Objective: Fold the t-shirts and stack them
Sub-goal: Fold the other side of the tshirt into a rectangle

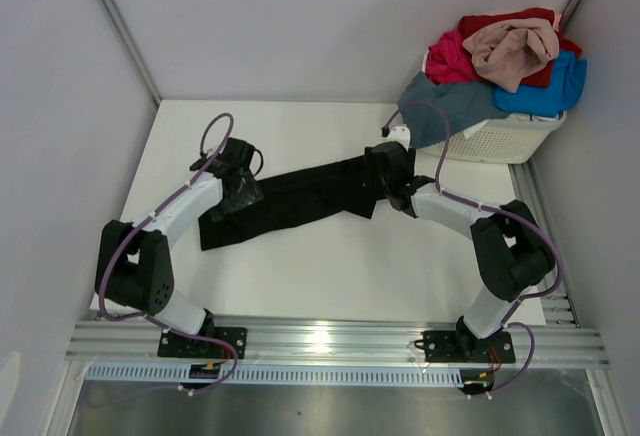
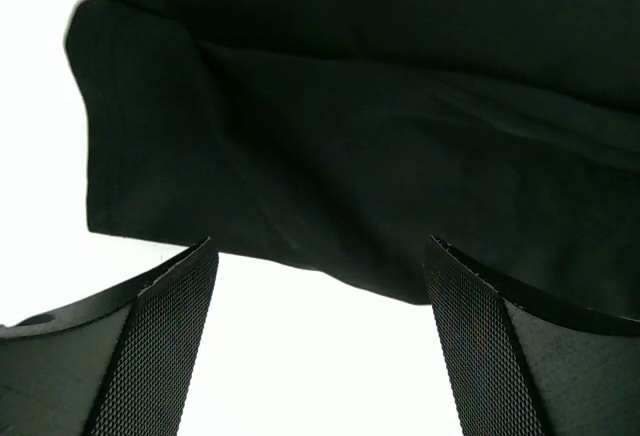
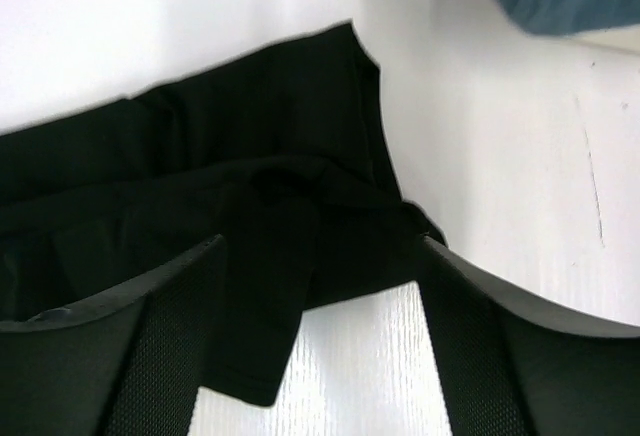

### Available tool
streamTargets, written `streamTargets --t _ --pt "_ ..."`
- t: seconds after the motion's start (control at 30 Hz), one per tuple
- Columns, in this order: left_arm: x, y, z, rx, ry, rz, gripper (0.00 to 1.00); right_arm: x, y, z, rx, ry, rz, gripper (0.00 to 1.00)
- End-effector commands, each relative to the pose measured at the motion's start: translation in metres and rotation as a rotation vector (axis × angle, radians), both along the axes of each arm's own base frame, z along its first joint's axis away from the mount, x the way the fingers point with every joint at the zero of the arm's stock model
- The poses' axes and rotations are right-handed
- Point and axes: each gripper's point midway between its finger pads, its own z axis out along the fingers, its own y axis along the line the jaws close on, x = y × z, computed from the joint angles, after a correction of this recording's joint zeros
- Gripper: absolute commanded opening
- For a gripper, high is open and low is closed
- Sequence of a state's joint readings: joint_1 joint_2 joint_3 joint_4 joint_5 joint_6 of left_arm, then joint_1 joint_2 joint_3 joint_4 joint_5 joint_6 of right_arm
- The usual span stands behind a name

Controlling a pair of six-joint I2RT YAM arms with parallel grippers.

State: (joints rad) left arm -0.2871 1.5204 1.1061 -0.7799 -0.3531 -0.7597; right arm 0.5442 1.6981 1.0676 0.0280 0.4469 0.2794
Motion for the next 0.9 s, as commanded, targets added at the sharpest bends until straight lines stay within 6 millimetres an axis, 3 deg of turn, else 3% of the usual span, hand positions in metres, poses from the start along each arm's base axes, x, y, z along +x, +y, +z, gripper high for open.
streamTargets --t 0.0,0.07,0.13,0.43,0.63,0.73,0.87 --pt "-0.005 -0.003 -0.017 -0.007 0.037 0.026 0.87 -0.007 0.009 0.001 0.04 -0.016 0.003 0.74" --pt "-0.008 -0.003 -0.024 -0.006 0.064 0.027 0.87 -0.008 0.011 -0.004 0.049 -0.006 0.004 0.6" --pt "-0.009 -0.005 -0.028 -0.015 0.071 0.031 0.87 -0.008 0.011 -0.01 0.05 0.006 0.002 0.56" --pt "-0.015 -0.005 -0.042 -0.016 0.116 0.047 0.87 -0.003 0.009 -0.035 0.048 0.056 0.0 0.57" --pt "-0.016 -0.006 -0.038 -0.022 0.097 0.045 0.87 0.002 0.008 -0.045 0.073 0.08 -0.006 0.54" --pt "-0.016 -0.007 -0.034 -0.027 0.089 0.039 0.87 0.006 0.008 -0.048 0.091 0.083 -0.008 0.33" --pt "-0.02 -0.014 -0.032 -0.035 0.084 0.012 0.87 0.013 0.008 -0.049 0.103 0.08 -0.017 0.15"
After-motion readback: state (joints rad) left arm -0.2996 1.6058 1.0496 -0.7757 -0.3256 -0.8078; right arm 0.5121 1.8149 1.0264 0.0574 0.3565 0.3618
